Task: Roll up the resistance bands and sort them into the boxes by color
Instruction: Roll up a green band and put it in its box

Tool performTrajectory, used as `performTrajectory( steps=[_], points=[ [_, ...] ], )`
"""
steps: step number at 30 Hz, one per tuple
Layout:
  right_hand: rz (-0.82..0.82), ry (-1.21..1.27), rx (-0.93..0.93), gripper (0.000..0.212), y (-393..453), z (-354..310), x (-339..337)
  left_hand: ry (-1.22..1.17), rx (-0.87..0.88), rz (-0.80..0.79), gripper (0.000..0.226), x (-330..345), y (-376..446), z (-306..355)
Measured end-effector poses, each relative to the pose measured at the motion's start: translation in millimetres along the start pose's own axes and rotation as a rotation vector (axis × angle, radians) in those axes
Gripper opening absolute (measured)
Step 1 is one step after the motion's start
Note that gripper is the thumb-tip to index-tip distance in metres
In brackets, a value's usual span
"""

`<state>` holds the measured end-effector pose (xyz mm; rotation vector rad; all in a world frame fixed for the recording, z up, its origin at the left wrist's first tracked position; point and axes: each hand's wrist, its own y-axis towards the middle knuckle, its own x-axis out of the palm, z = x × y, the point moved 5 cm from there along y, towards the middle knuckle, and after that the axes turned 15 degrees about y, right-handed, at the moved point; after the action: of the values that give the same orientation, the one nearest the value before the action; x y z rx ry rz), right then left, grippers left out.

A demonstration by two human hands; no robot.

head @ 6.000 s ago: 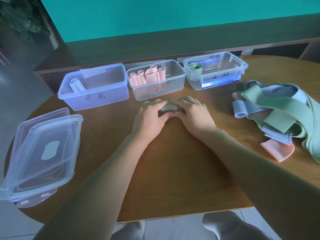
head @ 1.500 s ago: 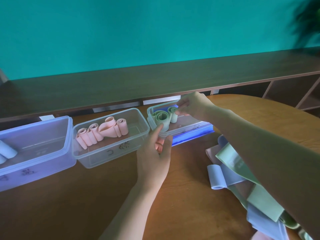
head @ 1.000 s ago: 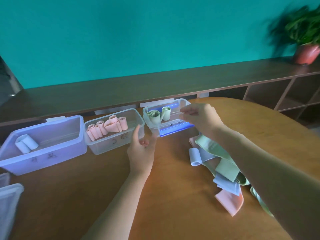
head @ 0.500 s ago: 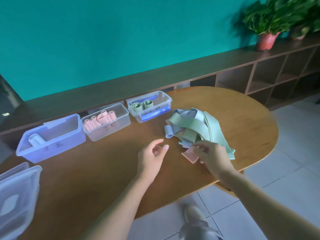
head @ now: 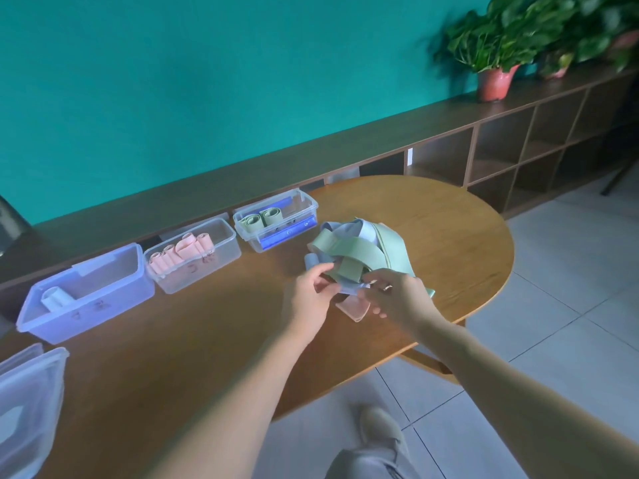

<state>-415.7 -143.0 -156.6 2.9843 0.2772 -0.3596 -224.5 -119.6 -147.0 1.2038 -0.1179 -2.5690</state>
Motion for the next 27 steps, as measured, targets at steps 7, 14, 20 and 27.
performTrajectory(
  steps=[7,14,20,27],
  points=[
    [0.081,-0.064,-0.044,0.027,21,-9,-8,0.157,0.045,-0.040,0.012,4,8,4],
    [0.101,-0.146,-0.034,0.045,57,-13,-22,0.060,0.043,0.060,0.014,1,19,15],
    [0.030,-0.247,0.044,0.026,78,-10,-20,0.011,0.022,0.055,0.019,3,31,21],
    [-0.008,-0.087,-0.036,0.014,79,-27,-20,0.017,0.021,0.065,0.021,-4,40,16]
  ],
)
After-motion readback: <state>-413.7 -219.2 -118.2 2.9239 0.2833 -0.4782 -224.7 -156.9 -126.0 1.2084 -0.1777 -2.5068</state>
